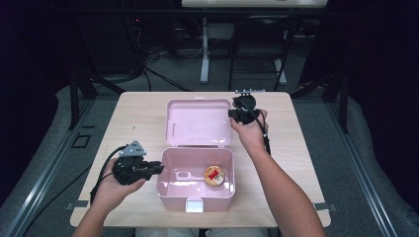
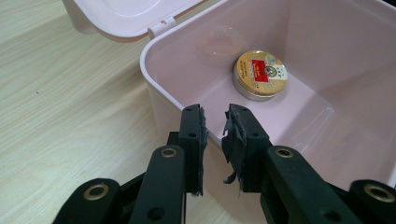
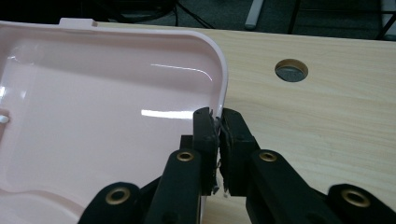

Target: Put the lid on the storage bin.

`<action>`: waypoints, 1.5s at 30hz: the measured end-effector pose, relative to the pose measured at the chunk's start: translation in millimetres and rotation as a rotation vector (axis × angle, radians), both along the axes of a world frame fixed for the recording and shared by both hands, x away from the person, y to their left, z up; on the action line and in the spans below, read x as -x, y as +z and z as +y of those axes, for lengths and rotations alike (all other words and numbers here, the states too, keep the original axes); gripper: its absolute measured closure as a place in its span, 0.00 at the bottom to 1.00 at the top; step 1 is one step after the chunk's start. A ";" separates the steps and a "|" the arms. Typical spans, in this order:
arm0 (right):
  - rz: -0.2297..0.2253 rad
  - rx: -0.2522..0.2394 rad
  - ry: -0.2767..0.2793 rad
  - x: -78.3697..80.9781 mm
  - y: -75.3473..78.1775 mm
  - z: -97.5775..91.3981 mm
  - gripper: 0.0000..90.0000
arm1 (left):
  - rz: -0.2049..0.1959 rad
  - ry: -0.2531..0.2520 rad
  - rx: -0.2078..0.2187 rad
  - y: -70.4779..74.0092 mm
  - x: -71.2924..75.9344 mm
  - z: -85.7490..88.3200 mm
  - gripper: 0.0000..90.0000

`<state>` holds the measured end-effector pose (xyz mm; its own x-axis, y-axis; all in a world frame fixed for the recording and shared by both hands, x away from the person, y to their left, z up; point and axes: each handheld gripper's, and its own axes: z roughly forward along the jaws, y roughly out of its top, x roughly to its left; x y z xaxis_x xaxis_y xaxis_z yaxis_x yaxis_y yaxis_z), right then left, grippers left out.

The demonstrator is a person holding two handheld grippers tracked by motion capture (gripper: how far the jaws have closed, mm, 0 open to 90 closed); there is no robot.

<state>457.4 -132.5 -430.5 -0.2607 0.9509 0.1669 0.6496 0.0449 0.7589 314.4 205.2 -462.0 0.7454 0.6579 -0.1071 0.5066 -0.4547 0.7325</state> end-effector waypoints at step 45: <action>-0.198 -0.082 0.070 43.7 21.2 -10.5 0.97 | -0.056 0.100 0.090 14.1 -26.8 6.4 0.74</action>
<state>413.8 -143.0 -409.3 -0.3606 0.9148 0.1820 0.4851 0.0173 0.8743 341.2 211.6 -447.9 0.6833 0.7186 -0.1292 0.5032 -0.3354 0.7964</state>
